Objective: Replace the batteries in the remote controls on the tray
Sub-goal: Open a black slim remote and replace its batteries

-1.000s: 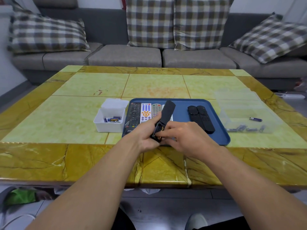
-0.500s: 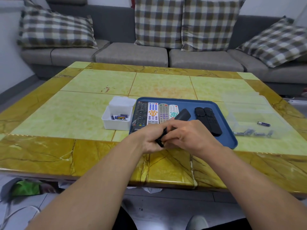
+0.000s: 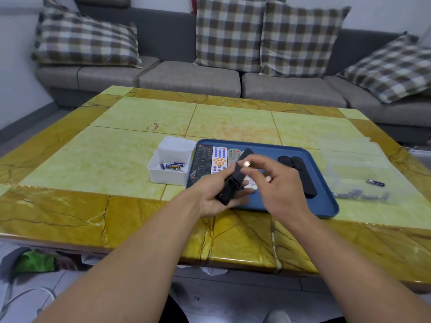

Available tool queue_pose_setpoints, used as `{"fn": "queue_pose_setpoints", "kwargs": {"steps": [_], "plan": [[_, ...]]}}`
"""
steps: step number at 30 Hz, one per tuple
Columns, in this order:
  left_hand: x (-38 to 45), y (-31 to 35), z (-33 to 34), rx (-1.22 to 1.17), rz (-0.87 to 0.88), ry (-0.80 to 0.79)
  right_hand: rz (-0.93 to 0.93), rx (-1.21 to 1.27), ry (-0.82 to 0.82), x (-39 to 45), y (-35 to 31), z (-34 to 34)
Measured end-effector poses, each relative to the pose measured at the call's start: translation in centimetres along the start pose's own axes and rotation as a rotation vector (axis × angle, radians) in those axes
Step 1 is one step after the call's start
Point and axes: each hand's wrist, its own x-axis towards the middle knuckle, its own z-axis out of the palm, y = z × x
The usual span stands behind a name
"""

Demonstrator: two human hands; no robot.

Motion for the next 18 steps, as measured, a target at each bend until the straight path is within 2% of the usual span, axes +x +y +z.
{"fn": "queue_pose_setpoints", "kwargs": {"steps": [2, 4, 6, 9, 13, 18], "plan": [[0.5, 0.2, -0.2, -0.080, 0.082, 0.043, 0.332, 0.359, 0.088, 0.6, -1.1, 0.4], [0.5, 0.7, -0.4, -0.146, 0.165, 0.069, 0.571, 0.668, 0.143, 1.3, -1.2, 0.6], [0.3, 1.4, -0.8, -0.216, 0.258, 0.102, 0.730, 0.807, 0.150, 2.1, -0.9, 0.6], [-0.5, 2.3, -1.9, -0.293, 0.359, 0.152, 0.833, 0.653, 0.006, 2.8, -0.1, 1.2], [-1.5, 3.6, -4.4, -0.428, 0.471, 0.256, 0.917, 0.663, -0.124, 4.2, -0.3, 3.7], [-2.4, 4.2, -8.3, -0.417, 0.624, 0.444, 0.795, 0.426, -0.326, 7.1, -2.5, 6.8]]}}
